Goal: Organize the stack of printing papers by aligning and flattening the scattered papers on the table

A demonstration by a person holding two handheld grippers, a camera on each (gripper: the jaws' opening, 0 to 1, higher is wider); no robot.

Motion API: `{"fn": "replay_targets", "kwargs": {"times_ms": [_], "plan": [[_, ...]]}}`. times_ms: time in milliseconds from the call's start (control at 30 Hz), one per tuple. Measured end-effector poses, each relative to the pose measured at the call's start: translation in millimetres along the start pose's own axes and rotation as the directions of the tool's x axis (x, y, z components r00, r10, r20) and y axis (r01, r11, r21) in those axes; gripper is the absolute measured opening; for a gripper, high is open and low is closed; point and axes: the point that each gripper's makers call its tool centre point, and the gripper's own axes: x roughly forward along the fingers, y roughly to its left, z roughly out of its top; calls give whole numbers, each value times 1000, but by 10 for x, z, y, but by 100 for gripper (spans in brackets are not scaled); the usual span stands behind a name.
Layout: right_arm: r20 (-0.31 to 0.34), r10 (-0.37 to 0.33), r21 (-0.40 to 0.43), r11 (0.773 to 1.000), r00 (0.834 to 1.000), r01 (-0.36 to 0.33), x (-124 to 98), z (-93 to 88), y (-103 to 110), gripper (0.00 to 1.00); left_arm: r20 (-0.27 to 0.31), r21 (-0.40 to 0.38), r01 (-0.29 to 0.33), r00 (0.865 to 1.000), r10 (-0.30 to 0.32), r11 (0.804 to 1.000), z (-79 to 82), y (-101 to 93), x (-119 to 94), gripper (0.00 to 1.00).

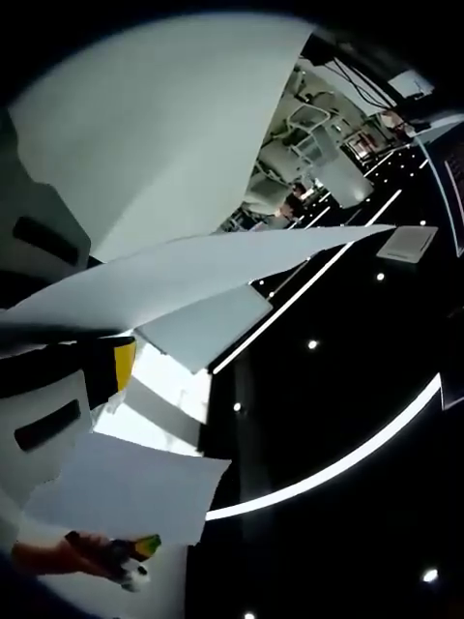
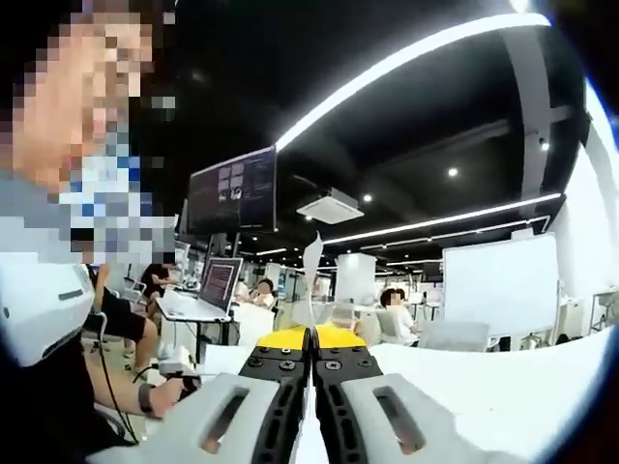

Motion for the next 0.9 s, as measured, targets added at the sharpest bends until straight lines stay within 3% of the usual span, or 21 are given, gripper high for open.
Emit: {"fn": "replay_targets", "kwargs": {"times_ms": [267, 567, 900], "plan": [[-41, -20, -40, 999, 999, 19, 38, -217, -88, 0, 1, -8, 1, 1000, -1, 1000, 2, 10, -1, 9], [-37, 21, -92, 995, 999, -25, 120, -220, -31, 0, 4, -11, -1, 1000, 1, 1000, 18, 52, -6, 9], [9, 86, -51, 995, 996, -86, 233, -108, -43, 0, 2, -7, 0, 1000, 0, 1000, 16, 68, -3, 9]]}}
